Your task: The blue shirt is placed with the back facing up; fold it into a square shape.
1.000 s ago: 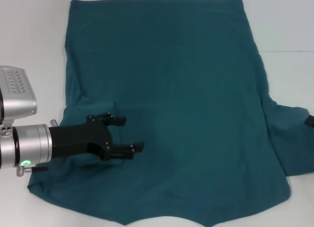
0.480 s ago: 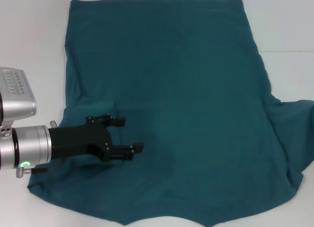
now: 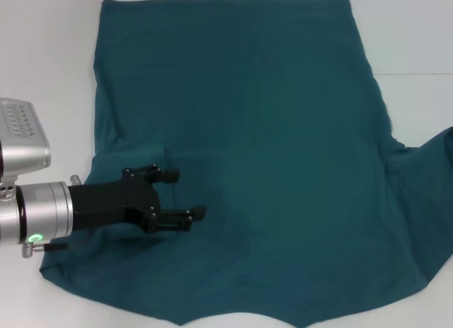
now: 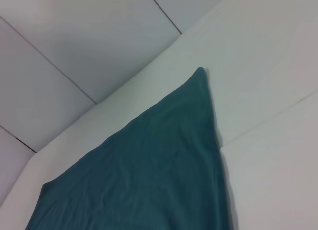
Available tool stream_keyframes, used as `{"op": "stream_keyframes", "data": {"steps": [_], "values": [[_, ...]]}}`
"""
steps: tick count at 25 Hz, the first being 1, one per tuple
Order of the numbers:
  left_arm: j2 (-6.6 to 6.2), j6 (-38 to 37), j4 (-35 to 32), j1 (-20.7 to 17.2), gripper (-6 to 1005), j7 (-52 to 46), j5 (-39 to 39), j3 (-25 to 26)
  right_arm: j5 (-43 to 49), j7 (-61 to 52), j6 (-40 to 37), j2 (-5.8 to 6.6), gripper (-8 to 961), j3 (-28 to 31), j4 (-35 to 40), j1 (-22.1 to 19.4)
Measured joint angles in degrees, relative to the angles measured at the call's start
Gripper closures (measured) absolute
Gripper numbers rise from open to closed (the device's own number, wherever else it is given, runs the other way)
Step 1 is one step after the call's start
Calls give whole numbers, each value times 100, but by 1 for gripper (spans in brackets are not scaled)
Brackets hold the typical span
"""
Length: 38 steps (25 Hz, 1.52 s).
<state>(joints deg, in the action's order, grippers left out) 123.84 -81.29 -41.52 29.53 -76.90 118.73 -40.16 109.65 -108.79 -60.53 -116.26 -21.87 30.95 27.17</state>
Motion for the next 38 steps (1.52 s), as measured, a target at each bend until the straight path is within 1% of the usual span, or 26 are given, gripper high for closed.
{"op": "stream_keyframes", "data": {"steps": [6,10,14,17,20,23,26,29,31,34,38], "values": [[0,0,4,8,63,0,0,0,1,98,176,-27,942,-24,-2,94],[0,4,4,20,63,0,0,-1,-1,124,152,-26,941,-27,-24,126],[-1,8,4,24,63,-19,0,6,-3,143,-56,-11,939,-28,-44,129],[-7,9,-11,29,63,-70,0,8,-6,149,-358,-9,938,-23,-45,137],[-9,9,-19,35,63,-83,0,9,-12,102,-631,-18,937,-37,-46,235],[-9,18,-20,44,62,-105,0,9,-14,26,-755,-100,936,-103,-60,459],[-9,24,-20,45,62,-126,0,9,1,-68,-633,-191,935,-222,-168,711],[-9,52,-16,51,62,-139,0,9,1,-1,-503,-251,934,-347,-367,959],[-9,70,-6,52,62,-143,0,8,3,72,-494,-285,933,-532,-420,1075],[-9,96,1,47,62,-148,0,8,-3,105,-618,-309,841,-775,-416,1135],[-9,147,4,41,62,-155,0,14,-7,32,-801,-236,717,-835,-373,1097]]}}
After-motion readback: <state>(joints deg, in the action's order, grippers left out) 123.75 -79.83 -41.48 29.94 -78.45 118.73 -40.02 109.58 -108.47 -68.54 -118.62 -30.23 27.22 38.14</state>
